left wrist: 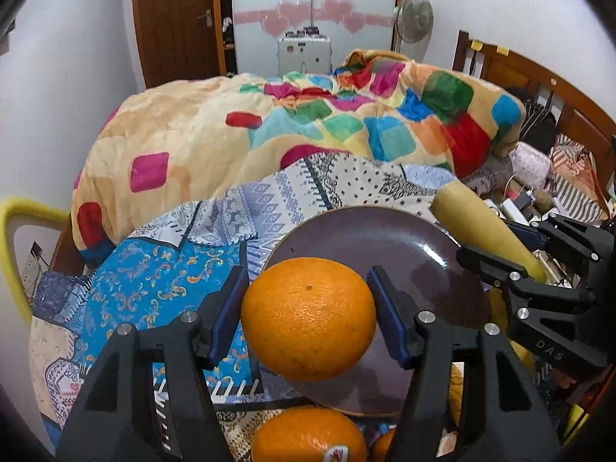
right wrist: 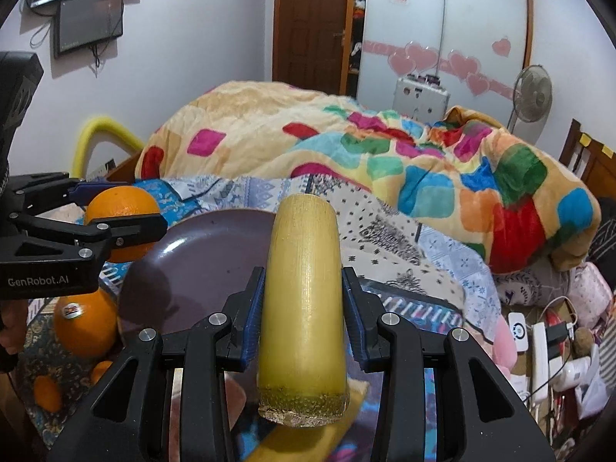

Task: Organize fruits
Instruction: 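Place the bamboo shoot on the brown plate with the right tool while the left tool places the orange there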

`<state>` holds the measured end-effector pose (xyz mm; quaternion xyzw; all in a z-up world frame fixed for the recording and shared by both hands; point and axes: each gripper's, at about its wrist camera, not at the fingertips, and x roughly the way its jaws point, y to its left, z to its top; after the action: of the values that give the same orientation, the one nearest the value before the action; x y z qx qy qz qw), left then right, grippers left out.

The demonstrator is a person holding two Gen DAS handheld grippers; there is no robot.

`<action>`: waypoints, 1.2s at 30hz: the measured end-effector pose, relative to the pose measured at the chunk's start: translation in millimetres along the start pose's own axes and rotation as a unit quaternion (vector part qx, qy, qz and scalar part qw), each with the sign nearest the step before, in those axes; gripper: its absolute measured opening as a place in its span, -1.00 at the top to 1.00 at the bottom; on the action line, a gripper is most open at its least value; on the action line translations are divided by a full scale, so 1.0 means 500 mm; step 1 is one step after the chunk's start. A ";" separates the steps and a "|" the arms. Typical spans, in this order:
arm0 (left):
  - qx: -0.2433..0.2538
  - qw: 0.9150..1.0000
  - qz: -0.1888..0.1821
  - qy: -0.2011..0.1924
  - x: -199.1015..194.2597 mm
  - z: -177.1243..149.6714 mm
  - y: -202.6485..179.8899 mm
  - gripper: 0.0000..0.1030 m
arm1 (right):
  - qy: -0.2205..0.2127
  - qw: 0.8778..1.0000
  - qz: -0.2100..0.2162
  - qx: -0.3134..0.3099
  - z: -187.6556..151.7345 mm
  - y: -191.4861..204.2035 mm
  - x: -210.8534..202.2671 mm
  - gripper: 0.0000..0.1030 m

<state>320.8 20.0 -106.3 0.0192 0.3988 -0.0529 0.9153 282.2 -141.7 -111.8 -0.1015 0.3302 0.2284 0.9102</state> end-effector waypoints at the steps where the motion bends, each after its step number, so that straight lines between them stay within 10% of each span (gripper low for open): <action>1: 0.002 1.000 -0.001 0.006 0.007 0.002 0.000 -0.23 | 0.007 1.000 0.003 0.000 0.002 0.000 0.009 0.32; 19: 0.014 0.997 -0.002 0.077 0.087 0.006 0.007 -0.23 | 0.093 0.995 0.010 -0.031 0.009 0.013 0.096 0.32; 36: 0.019 1.000 0.009 -0.009 -0.049 0.007 0.003 -0.35 | 0.028 0.999 -0.002 -0.023 0.033 0.017 -0.003 0.17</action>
<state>306.9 23.2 -86.2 0.0396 0.3894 -0.0525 0.9187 286.4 -129.1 -98.5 -0.1292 0.3503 0.2308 0.8985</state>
